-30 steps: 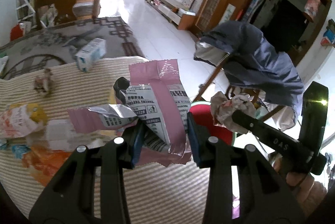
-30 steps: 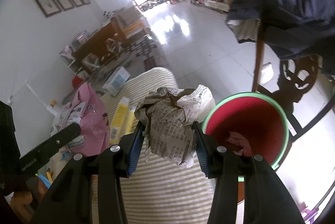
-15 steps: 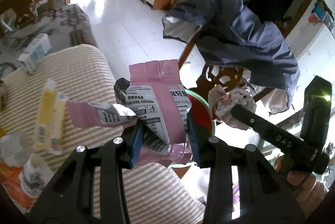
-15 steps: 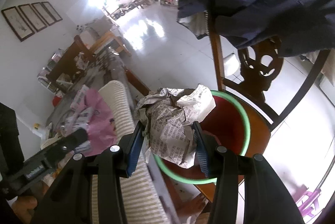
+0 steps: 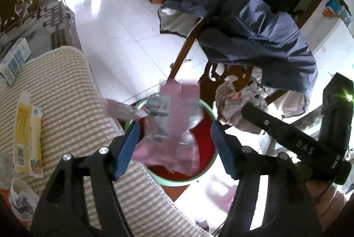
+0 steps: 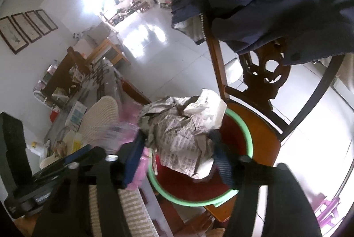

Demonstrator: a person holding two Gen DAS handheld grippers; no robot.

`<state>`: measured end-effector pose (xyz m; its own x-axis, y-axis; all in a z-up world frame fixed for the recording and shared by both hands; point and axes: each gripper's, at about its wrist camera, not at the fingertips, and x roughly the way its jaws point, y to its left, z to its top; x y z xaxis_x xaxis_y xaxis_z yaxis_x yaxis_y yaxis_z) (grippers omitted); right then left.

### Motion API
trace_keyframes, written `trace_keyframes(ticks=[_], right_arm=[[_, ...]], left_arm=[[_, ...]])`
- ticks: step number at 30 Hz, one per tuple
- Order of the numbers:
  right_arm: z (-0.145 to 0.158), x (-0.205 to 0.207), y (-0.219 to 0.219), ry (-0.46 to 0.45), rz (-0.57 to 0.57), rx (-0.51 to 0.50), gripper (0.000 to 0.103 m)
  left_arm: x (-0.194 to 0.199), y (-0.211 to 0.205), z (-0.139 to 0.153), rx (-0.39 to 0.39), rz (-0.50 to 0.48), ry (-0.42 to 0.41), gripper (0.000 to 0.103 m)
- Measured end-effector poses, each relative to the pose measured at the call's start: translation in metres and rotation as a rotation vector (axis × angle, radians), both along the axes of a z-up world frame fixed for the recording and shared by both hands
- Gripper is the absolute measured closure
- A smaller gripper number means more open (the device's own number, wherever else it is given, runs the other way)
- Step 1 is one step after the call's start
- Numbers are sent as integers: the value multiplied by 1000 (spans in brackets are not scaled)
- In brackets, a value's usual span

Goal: Collect trash
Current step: 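Carry both items to the red bin and release them inside, then return to the table and grasp orange chip bag with right tool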

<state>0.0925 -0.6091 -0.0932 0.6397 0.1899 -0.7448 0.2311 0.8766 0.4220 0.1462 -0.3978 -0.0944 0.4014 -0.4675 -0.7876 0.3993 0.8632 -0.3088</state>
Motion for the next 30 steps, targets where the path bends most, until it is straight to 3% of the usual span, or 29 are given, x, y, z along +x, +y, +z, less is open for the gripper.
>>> trace_keyframes(ticks=[14, 22, 30], right_arm=[[11, 2, 32, -30, 16, -17, 33], [17, 6, 96, -38, 98, -32, 31], [20, 0, 181, -37, 172, -51, 30]], left_arm=[[-19, 47, 27, 0, 40, -93, 34], [-38, 106, 29, -12, 102, -93, 33], [-58, 194, 26, -17, 192, -88, 33]])
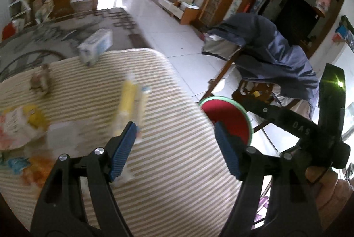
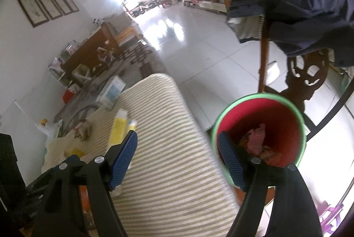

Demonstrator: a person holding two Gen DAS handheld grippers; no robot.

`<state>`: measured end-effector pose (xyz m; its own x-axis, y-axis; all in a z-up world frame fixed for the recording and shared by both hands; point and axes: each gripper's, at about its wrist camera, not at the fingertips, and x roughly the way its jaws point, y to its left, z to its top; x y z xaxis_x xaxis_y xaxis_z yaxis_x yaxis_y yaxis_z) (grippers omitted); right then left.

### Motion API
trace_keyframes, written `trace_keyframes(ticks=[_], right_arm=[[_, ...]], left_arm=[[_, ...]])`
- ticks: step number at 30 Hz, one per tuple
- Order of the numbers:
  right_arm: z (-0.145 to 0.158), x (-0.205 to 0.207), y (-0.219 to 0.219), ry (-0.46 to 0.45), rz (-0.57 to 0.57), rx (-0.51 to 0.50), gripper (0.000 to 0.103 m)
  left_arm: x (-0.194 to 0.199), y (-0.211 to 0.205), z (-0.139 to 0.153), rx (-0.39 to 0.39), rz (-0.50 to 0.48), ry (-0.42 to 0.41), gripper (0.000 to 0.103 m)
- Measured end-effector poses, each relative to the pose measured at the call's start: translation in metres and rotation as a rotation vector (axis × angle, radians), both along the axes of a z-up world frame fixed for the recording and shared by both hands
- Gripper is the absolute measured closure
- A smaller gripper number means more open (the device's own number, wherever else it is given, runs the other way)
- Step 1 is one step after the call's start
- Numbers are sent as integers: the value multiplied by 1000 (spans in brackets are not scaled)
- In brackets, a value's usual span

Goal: Collect trash
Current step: 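Return to the table and grasp orange chip bag with right tool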

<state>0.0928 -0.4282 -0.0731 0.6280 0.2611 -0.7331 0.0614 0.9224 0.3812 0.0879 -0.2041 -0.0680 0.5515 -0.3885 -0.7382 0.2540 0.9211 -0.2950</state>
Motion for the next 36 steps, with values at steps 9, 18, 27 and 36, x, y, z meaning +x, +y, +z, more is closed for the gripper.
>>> trace_keyframes(ticks=[9, 18, 27, 36], right_arm=[[-5, -14, 94, 7, 101, -15, 30], [-7, -29, 171, -13, 222, -79, 29], [-27, -37, 261, 24, 524, -214, 28], [-69, -36, 332, 89, 697, -318, 28]], left_arm=[[-28, 111, -6, 41, 146, 17, 33], [-64, 211, -21, 80, 325, 58, 30], [-87, 267, -30, 77, 436, 92, 30], [-99, 291, -34, 63, 488, 110, 30]])
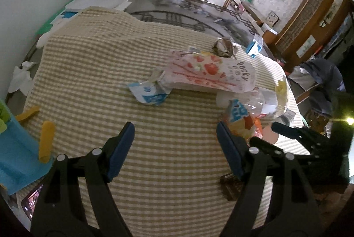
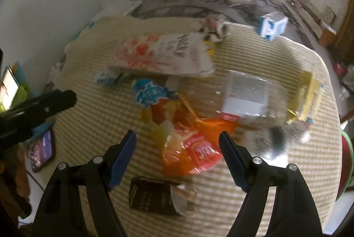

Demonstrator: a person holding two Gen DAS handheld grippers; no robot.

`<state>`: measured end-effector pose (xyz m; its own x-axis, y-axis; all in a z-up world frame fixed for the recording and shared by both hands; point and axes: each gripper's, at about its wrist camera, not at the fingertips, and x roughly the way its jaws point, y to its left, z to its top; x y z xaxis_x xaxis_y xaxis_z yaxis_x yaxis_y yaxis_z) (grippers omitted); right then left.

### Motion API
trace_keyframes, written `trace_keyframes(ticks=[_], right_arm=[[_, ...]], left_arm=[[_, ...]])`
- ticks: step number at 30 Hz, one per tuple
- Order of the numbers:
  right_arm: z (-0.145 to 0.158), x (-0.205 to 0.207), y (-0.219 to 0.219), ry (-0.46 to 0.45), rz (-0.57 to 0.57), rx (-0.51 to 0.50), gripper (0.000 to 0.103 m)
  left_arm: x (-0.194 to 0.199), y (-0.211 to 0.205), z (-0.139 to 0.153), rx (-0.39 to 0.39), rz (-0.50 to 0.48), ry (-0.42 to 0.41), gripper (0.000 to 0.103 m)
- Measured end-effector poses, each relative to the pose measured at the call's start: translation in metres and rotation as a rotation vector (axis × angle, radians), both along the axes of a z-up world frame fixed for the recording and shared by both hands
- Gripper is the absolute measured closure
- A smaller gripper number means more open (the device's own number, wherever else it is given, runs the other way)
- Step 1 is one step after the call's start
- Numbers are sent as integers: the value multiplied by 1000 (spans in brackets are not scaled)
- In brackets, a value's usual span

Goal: Collect trash
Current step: 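Return to the table and grasp orange chip bag with right tool, then grasp blue-and-white milk pouch with left tool while right tool holds chip bag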

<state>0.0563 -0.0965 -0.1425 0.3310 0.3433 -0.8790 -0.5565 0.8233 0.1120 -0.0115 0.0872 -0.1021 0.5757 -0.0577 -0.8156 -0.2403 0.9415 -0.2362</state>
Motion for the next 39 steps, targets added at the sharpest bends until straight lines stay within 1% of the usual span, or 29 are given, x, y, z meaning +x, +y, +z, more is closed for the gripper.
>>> trace_keyframes(ticks=[3, 5, 6, 7, 9, 10, 14, 19, 21, 24, 28, 29, 30, 31, 32, 35, 39], right_arm=[[-12, 5, 11, 7, -10, -46, 29], [-19, 8, 17, 26, -12, -73, 33], [-22, 8, 19, 28, -10, -86, 44], [-22, 7, 20, 26, -8, -87, 47], [-18, 4, 16, 29, -7, -58, 52], [-15, 3, 13, 32, -13, -41, 53], [10, -7, -6, 20, -42, 47, 53], [37, -21, -28, 8, -82, 115, 53], [44, -26, -36, 5, -115, 131, 53], [53, -30, -45, -6, -155, 143, 53], [63, -33, -50, -38, -174, 117, 53], [67, -34, -51, -46, -182, 111, 53], [70, -35, -52, -54, -183, 111, 53], [71, -35, -52, -60, -182, 110, 53], [74, -35, -52, -70, -181, 106, 53], [79, -36, -51, -95, -174, 96, 53], [79, -32, -49, -104, -168, 91, 53]], left_arm=[[-2, 5, -2, 6, 8, 3, 29], [-1, 6, -5, 16, 5, 13, 29], [1, 7, -7, 22, 2, 20, 29], [3, 8, -8, 29, 1, 23, 29], [8, 9, -12, 50, -4, 32, 29], [11, 10, -14, 61, -7, 37, 29], [26, 13, -22, 107, -23, 62, 27], [50, 13, -37, 158, -50, 91, 26], [62, 13, -46, 191, -61, 117, 26], [77, 14, -58, 208, -69, 151, 26], [90, 13, -67, 243, -93, 170, 27], [92, 12, -69, 255, -99, 176, 34], [94, 12, -71, 259, -105, 189, 45], [95, 12, -72, 252, -108, 201, 50], [94, 13, -72, 245, -108, 204, 52], [88, 16, -70, 222, -93, 200, 66], [77, 14, -63, 192, -78, 182, 70]])
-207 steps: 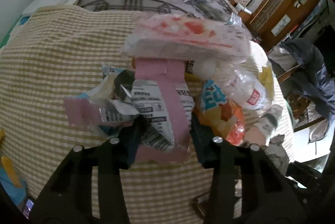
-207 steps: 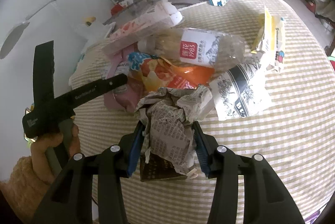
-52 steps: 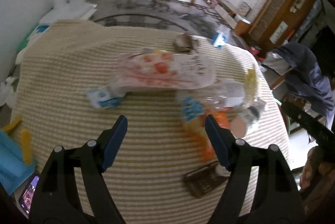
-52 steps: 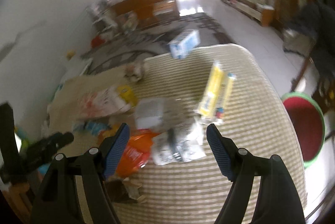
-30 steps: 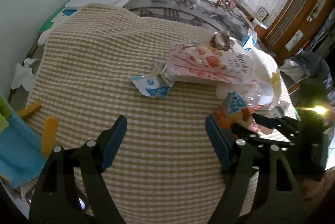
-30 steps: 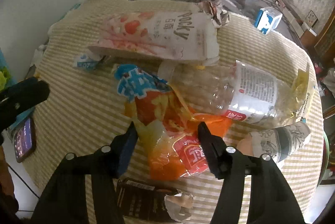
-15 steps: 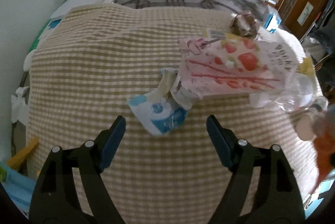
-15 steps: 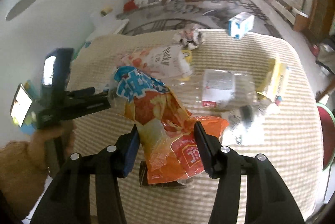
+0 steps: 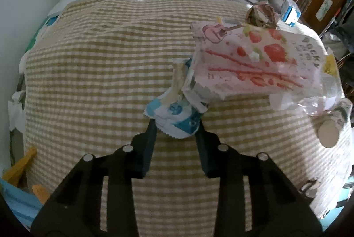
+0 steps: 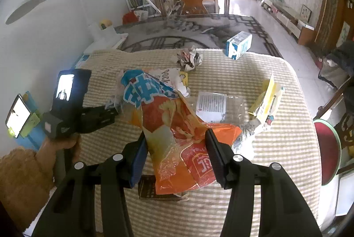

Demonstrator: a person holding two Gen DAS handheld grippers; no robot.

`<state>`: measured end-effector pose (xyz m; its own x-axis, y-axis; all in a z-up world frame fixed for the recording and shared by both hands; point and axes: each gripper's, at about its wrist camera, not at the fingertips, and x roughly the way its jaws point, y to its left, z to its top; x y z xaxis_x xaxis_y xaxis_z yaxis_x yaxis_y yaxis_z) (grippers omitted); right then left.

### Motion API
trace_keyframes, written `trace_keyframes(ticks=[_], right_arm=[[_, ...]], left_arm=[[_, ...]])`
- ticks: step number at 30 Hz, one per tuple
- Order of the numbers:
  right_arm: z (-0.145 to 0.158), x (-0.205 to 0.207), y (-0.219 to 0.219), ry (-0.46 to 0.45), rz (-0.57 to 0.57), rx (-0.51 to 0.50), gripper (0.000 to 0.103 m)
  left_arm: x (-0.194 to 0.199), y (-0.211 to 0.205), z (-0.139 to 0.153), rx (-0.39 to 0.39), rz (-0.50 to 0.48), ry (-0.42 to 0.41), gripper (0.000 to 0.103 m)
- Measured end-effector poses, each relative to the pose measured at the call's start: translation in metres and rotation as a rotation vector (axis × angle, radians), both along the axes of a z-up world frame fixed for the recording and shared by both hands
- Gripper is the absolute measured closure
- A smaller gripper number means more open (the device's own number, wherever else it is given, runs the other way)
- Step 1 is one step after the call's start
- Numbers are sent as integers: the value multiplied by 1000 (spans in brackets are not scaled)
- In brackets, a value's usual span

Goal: Collect trash
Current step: 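Grasp blue-and-white milk pouch with left tool while right tool holds chip bag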

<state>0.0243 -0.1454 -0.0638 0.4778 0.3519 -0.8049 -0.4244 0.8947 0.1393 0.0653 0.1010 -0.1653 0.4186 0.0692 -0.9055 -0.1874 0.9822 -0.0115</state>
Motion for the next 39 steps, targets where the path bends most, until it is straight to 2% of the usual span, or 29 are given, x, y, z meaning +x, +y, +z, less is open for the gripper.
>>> trace_keyframes(ticks=[8, 12, 17, 26, 32, 39], right_arm=[[-11, 9, -6, 35, -32, -4, 53], [-15, 12, -8, 44, -45, -2, 53], [-15, 11, -10, 39, -57, 4, 53], [-15, 15, -10, 29, -69, 14, 53], [-11, 16, -12, 7, -78, 29, 53], [-6, 16, -20, -16, -103, 56, 53]], left_arm=[[-31, -14, 10, -84, 4, 5, 71], [-32, -21, 3, -103, -8, 32, 70], [-38, -21, 13, -130, 3, 10, 71], [-45, -6, 62, -136, 69, -147, 71], [-45, -24, 93, -118, 31, -245, 70], [-41, -44, 112, -107, -20, -290, 71]])
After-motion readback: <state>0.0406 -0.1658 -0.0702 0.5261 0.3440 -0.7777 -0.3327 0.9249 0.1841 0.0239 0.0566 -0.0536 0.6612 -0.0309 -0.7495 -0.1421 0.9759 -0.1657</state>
